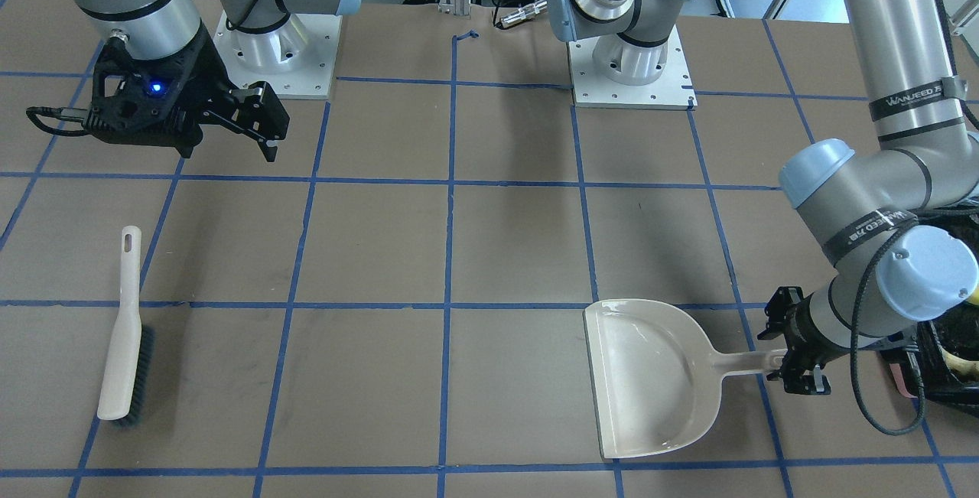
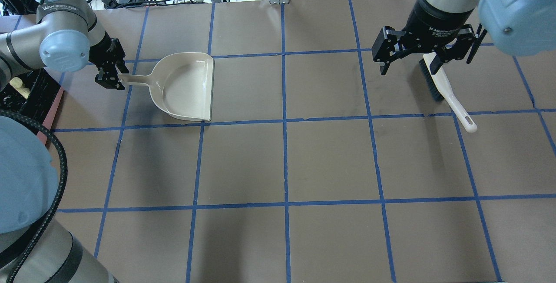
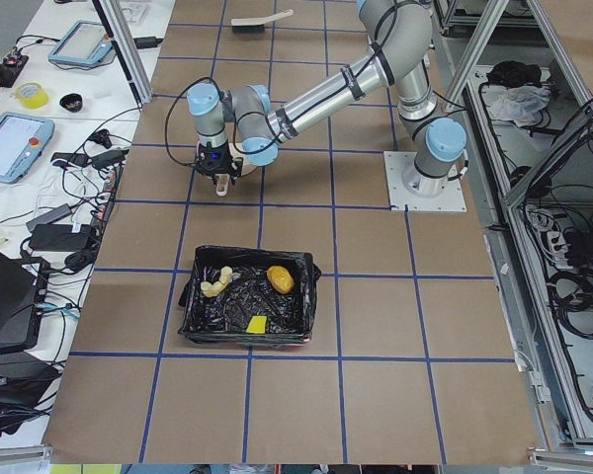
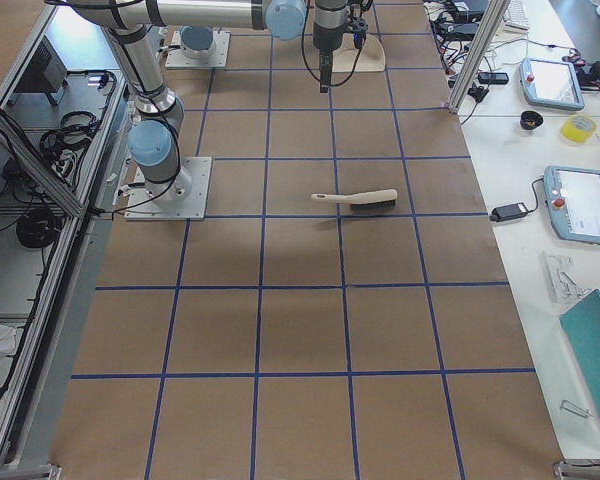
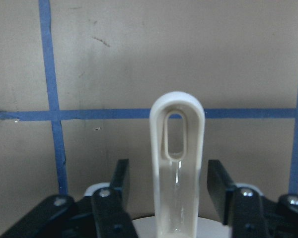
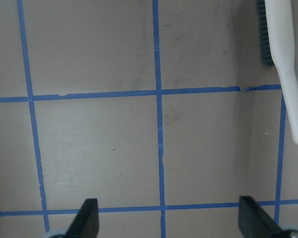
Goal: Sweep and dump trash into bin
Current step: 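Set the dustpan down on the table with the left gripper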
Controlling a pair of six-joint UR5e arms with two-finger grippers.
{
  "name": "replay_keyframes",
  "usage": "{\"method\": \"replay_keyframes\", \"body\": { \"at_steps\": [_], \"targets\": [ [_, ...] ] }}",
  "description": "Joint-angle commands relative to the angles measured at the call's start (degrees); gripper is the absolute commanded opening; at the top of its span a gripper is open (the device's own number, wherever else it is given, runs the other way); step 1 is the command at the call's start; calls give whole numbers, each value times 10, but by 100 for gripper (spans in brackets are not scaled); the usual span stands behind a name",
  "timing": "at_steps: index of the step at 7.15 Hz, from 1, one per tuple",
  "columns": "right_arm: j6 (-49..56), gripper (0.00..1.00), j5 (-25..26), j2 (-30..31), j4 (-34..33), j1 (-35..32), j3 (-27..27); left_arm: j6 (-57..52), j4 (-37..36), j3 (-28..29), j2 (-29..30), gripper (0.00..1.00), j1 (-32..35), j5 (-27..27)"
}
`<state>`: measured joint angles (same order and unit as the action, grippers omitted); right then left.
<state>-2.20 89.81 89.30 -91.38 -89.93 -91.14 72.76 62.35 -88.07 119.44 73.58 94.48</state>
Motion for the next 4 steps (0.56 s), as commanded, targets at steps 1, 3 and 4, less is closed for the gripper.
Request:
{"method": "replay_keyframes", "body": {
  "at_steps": [1, 3, 4],
  "targets": [
    [0, 100, 0, 0, 0, 0, 0, -2, 1, 0, -9, 68, 5, 0],
    [0, 100, 2, 0, 0, -1, 1, -1, -5, 16, -31, 84, 12, 1],
    [0, 100, 2, 0, 0, 0, 1, -7, -4, 24, -44, 98, 22, 3]
  ]
}}
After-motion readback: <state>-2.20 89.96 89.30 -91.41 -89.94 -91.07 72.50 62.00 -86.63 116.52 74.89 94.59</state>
